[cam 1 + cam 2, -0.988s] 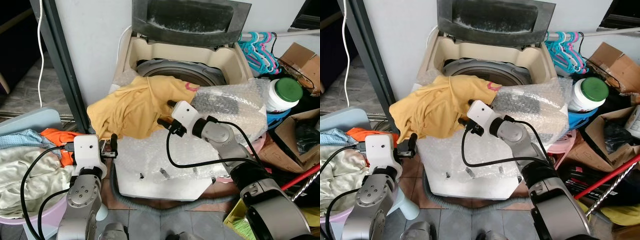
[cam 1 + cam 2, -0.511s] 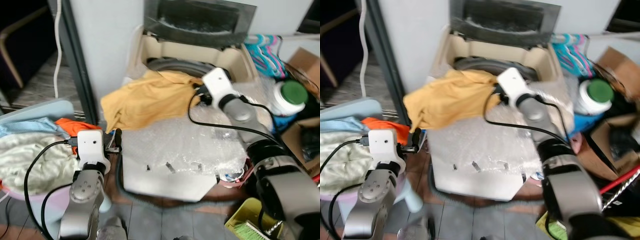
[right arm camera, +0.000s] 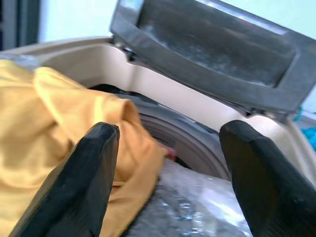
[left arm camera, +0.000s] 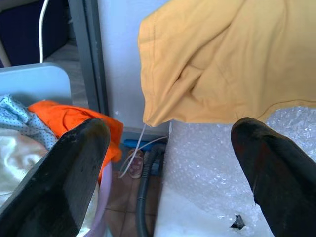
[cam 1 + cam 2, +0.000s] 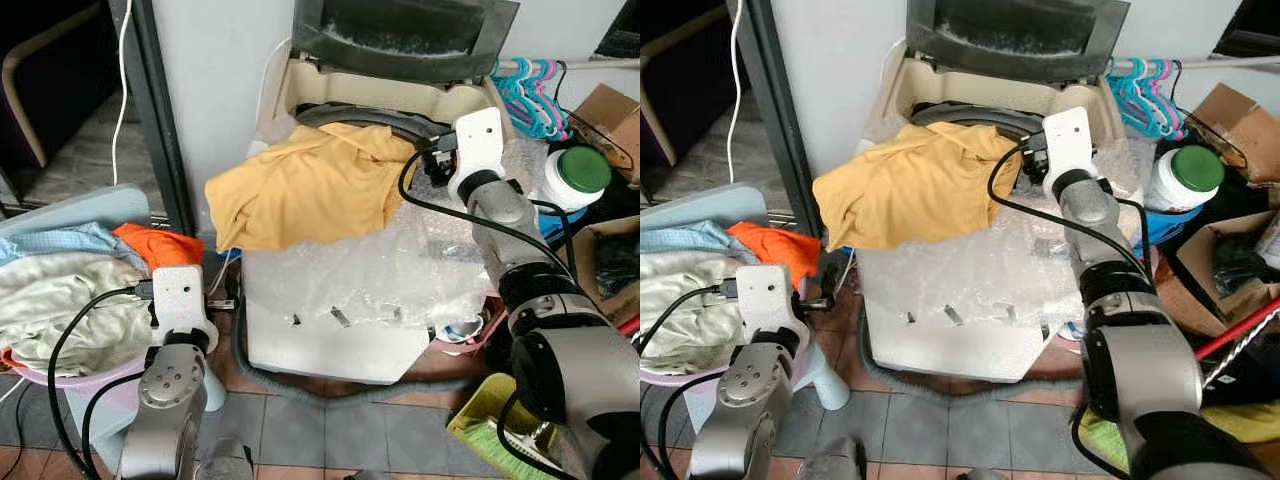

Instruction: Clothes washing

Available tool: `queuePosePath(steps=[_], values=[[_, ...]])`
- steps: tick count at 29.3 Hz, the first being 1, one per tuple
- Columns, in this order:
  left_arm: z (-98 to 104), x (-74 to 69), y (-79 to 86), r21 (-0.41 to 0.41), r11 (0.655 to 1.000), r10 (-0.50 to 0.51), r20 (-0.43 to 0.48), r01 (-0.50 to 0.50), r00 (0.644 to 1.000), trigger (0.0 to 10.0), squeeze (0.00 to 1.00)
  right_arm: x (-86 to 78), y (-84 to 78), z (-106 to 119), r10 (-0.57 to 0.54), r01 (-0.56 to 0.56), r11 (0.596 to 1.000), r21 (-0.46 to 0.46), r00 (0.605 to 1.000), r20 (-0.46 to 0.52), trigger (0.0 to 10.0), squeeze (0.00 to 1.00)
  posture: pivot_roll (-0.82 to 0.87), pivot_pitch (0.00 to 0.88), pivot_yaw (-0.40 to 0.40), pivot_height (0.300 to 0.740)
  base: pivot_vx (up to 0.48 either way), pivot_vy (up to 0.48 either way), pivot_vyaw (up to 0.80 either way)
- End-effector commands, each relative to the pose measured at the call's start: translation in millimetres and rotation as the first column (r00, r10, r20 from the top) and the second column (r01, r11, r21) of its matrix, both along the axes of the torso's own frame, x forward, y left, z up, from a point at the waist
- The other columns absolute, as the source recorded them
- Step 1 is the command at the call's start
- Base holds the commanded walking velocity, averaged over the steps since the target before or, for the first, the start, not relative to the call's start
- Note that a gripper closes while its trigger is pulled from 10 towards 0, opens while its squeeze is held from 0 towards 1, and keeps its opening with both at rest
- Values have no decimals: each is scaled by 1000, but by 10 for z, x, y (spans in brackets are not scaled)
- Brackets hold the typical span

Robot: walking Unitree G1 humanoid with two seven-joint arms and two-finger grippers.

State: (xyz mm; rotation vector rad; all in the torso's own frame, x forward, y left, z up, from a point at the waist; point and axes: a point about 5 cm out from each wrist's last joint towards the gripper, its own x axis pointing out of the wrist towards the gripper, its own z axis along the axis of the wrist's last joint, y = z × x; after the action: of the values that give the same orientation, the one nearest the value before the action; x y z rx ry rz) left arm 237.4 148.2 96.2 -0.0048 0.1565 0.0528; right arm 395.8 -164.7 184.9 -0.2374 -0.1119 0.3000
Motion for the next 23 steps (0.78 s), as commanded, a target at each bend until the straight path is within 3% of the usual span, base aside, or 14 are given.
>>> queuePosePath(steps=[1,5,11,12,13,14,23], values=[[34,19,-31,-1,1000,-12,15,12,1000,10000,0,-19,65,50,78,-78,997,8,997,27,10000,0,79,0,-84,740,0,0,0],[42,40,-54,-4,1000,-22,18,22,1000,10000,0,-121,233,-97,216,-216,975,-46,976,8,10000,0,74,0,-79,740,0,0,0],[64,51,-81,-8,999,-44,33,44,999,10000,0,-134,271,-308,154,-162,977,-142,986,-63,10000,0,73,1,-78,740,0,0,0],[67,48,-80,-9,999,-45,33,45,998,10000,0,-140,274,-401,116,-133,974,-182,988,-101,4431,0,77,3,-76,740,0,0,0],[67,48,-80,-9,999,-45,33,45,998,10000,0,-140,274,-401,116,-133,974,-182,988,-101,4431,0,77,3,-76,740,0,0,0],[67,46,-78,-8,999,-44,33,45,998,10000,0,-145,279,-429,110,-130,975,-179,987,-115,0,0,80,4,-77,740,0,0,0],[81,34,-79,-11,998,-58,47,59,997,10000,0,-144,266,-479,67,-91,979,-182,988,-137,0,0,77,7,-77,740,0,0,0]])
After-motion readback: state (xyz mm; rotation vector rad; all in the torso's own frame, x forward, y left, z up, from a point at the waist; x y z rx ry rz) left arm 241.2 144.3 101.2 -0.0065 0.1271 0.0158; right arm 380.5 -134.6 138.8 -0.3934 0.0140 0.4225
